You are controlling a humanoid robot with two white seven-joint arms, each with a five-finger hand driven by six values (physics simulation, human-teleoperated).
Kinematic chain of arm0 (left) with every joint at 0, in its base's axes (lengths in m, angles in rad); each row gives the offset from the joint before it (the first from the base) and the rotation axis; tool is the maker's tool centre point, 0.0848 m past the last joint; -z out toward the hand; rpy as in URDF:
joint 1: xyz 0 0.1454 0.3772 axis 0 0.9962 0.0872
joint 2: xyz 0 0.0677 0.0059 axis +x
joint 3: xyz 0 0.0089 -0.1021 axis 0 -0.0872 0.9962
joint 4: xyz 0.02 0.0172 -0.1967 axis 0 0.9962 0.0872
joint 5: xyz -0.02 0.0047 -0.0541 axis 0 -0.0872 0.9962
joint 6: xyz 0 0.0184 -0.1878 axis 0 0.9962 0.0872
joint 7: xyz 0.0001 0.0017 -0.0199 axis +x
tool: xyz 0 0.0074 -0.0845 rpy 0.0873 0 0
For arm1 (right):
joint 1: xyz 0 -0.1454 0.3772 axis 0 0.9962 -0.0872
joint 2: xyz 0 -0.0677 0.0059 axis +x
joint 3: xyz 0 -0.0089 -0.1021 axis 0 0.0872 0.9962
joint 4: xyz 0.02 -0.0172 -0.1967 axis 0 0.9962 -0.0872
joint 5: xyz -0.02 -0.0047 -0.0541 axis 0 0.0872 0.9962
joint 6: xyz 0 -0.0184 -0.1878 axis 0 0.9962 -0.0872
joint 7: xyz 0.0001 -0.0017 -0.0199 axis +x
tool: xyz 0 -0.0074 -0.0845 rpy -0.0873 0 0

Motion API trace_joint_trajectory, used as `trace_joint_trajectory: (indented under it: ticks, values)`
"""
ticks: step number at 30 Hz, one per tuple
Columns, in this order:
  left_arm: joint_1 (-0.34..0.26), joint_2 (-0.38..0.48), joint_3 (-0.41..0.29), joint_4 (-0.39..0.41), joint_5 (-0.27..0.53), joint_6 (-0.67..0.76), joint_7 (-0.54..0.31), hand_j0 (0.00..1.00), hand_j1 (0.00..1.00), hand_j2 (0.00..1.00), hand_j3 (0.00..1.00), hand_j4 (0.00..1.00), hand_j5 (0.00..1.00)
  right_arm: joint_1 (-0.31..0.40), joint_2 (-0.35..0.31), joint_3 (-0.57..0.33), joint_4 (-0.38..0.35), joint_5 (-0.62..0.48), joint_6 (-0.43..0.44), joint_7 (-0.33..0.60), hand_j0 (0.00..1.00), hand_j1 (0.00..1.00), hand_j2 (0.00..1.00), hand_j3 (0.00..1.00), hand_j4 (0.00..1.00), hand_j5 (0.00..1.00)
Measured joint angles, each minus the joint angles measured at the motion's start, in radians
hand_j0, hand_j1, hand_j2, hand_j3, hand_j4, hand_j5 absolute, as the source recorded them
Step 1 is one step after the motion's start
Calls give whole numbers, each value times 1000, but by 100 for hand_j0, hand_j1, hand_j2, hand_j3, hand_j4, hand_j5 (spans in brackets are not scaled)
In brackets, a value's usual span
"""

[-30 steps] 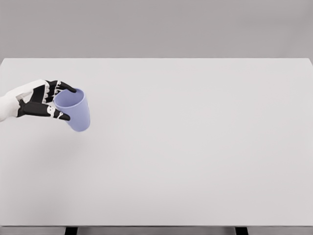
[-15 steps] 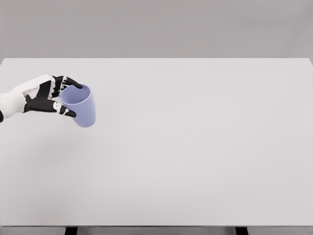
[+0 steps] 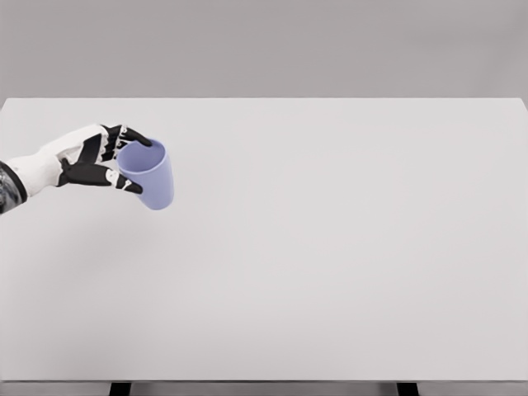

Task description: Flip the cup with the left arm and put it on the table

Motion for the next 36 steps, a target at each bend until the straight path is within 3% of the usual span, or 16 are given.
trace_joint_trajectory:
  ticks: [4,9,36]
  values:
    - [66,-10,45,8,-8,-3,2,58,58,58,58,58,58,-2,0,0,0,0,0,0,100,100,100,100,100,100]
    - [68,-17,84,12,-20,-2,1,58,58,58,58,58,58,-1,0,0,0,0,0,0,100,100,100,100,100,100]
    - [98,-58,133,44,-65,14,1,59,59,59,59,59,59,0,0,0,0,0,0,0,100,100,100,100,100,100]
